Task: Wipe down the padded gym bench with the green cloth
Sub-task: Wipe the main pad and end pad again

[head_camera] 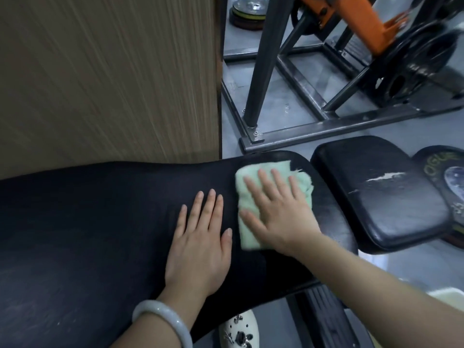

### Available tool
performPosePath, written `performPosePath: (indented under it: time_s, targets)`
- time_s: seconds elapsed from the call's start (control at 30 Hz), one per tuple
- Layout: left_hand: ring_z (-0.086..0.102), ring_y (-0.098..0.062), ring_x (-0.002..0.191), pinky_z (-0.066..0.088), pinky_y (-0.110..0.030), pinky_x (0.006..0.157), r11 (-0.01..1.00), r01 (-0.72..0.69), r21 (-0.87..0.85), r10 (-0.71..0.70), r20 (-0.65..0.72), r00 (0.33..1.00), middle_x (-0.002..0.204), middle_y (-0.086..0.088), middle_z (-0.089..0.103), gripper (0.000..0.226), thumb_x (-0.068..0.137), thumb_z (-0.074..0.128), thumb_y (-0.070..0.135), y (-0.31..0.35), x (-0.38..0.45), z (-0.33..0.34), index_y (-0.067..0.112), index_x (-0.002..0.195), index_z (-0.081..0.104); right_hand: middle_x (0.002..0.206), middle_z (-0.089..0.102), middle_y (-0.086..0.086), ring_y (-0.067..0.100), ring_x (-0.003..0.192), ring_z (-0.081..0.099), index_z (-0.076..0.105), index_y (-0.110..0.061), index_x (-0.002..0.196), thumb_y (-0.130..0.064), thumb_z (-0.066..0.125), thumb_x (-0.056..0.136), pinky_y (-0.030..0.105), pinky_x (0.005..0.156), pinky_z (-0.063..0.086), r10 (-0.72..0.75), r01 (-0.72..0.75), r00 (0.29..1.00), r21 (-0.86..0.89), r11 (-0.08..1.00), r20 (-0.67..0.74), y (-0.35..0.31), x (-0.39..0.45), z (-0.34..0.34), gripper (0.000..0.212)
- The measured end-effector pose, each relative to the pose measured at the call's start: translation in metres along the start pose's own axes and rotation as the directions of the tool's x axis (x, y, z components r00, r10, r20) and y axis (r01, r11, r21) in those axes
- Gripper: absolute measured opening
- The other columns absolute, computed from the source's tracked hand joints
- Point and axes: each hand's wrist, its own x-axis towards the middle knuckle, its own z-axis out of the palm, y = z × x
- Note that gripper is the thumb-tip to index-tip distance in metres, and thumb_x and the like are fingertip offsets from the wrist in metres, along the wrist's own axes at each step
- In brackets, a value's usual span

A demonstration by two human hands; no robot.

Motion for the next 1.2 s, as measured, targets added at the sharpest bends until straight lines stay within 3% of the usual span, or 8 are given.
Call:
performPosePath:
  time_s: [0.07, 0.13, 0.33, 0.63, 0.77, 0.93, 1.13, 1.2]
  targets:
    - [0.023, -0.022, 0.143, 0.016, -0.044, 0.111, 1.0, 0.0, 0.001, 0.0, 0.005, 1.0, 0.153, -0.005, 0.032, 0.06, 0.094, 0.027, 0.037, 0.0, 0.0, 0.0, 0.007, 0.145, 0.035, 0.158, 0.023, 0.007, 0.03, 0.147, 0.013, 0.019, -0.032, 0.152, -0.066, 0.015, 0.091, 0.049, 0.115, 0.006, -0.101, 0.102, 0.993, 0.01, 0.995, -0.064, 0.01, -0.036, 0.008, 0.069]
    - [0.021, -0.021, 0.144, 0.015, -0.044, 0.112, 1.0, 0.005, 0.006, -0.005, 0.011, 1.0, 0.154, -0.004, 0.03, 0.06, 0.095, 0.025, 0.038, 0.0, 0.001, 0.001, 0.008, 0.146, 0.034, 0.155, 0.031, 0.004, 0.029, 0.145, 0.021, 0.024, -0.035, 0.15, -0.067, 0.017, 0.092, 0.05, 0.114, 0.013, -0.053, 0.055, 0.996, 0.033, 0.998, -0.069, 0.028, -0.062, 0.011, 0.066]
    - [0.016, -0.019, 0.145, 0.012, -0.043, 0.114, 1.0, 0.012, 0.01, -0.012, 0.019, 1.0, 0.156, -0.004, 0.025, 0.061, 0.096, 0.022, 0.039, 0.0, 0.0, 0.0, 0.009, 0.148, 0.028, 0.161, 0.003, -0.002, 0.021, 0.148, -0.005, -0.008, -0.044, 0.146, -0.08, -0.004, 0.077, 0.043, 0.118, -0.003, 0.06, -0.06, 0.998, 0.01, 0.998, -0.013, 0.069, -0.021, 0.001, 0.078]
    - [0.014, -0.019, 0.146, 0.01, -0.042, 0.114, 1.0, 0.017, 0.013, -0.018, 0.021, 1.0, 0.156, -0.003, 0.024, 0.061, 0.096, 0.02, 0.041, 0.0, 0.0, 0.0, 0.01, 0.149, 0.027, 0.161, 0.007, -0.003, 0.02, 0.148, 0.001, -0.002, -0.045, 0.148, -0.077, 0.006, 0.078, 0.044, 0.118, 0.005, -0.133, 0.133, 0.991, -0.025, 0.991, 0.003, 0.094, 0.056, -0.009, 0.078]
    - [0.015, -0.019, 0.146, 0.01, -0.043, 0.114, 1.0, 0.015, 0.008, -0.015, 0.016, 1.0, 0.156, -0.003, 0.024, 0.061, 0.096, 0.021, 0.04, 0.0, 0.0, 0.0, 0.01, 0.148, 0.028, 0.161, 0.006, -0.005, 0.019, 0.148, 0.003, 0.001, -0.044, 0.15, -0.078, 0.003, 0.075, 0.044, 0.116, 0.009, -0.024, 0.025, 1.0, 0.025, 0.999, -0.015, 0.086, 0.056, -0.01, 0.081]
    - [0.013, -0.019, 0.146, 0.01, -0.043, 0.115, 1.0, 0.009, -0.002, -0.009, 0.021, 1.0, 0.156, -0.003, 0.023, 0.061, 0.096, 0.021, 0.04, 0.0, 0.0, 0.0, 0.009, 0.149, 0.027, 0.162, 0.002, -0.003, 0.023, 0.147, 0.002, 0.0, -0.043, 0.15, -0.076, 0.0, 0.074, 0.043, 0.112, 0.011, 0.139, -0.138, 0.99, 0.032, 0.99, -0.034, 0.072, -0.001, -0.001, 0.083]
    - [0.014, -0.019, 0.146, 0.007, -0.04, 0.116, 1.0, -0.007, 0.006, 0.007, 0.008, 1.0, 0.156, -0.003, 0.024, 0.061, 0.096, 0.021, 0.04, -0.001, 0.0, 0.002, 0.009, 0.148, 0.027, 0.152, 0.036, 0.007, 0.037, 0.138, 0.033, 0.03, -0.034, 0.147, -0.067, 0.025, 0.087, 0.052, 0.103, 0.03, 0.251, -0.241, 0.956, 0.082, 0.967, -0.154, 0.054, -0.073, 0.017, 0.068]
    - [0.014, -0.018, 0.145, 0.006, -0.039, 0.116, 1.0, -0.009, 0.011, 0.009, 0.001, 1.0, 0.156, -0.003, 0.023, 0.06, 0.097, 0.02, 0.04, -0.002, 0.0, 0.003, 0.009, 0.148, 0.026, 0.15, 0.039, 0.008, 0.038, 0.136, 0.035, 0.033, -0.032, 0.145, -0.065, 0.027, 0.088, 0.051, 0.102, 0.025, 0.283, -0.273, 0.944, 0.079, 0.959, -0.167, 0.047, -0.083, 0.022, 0.066]
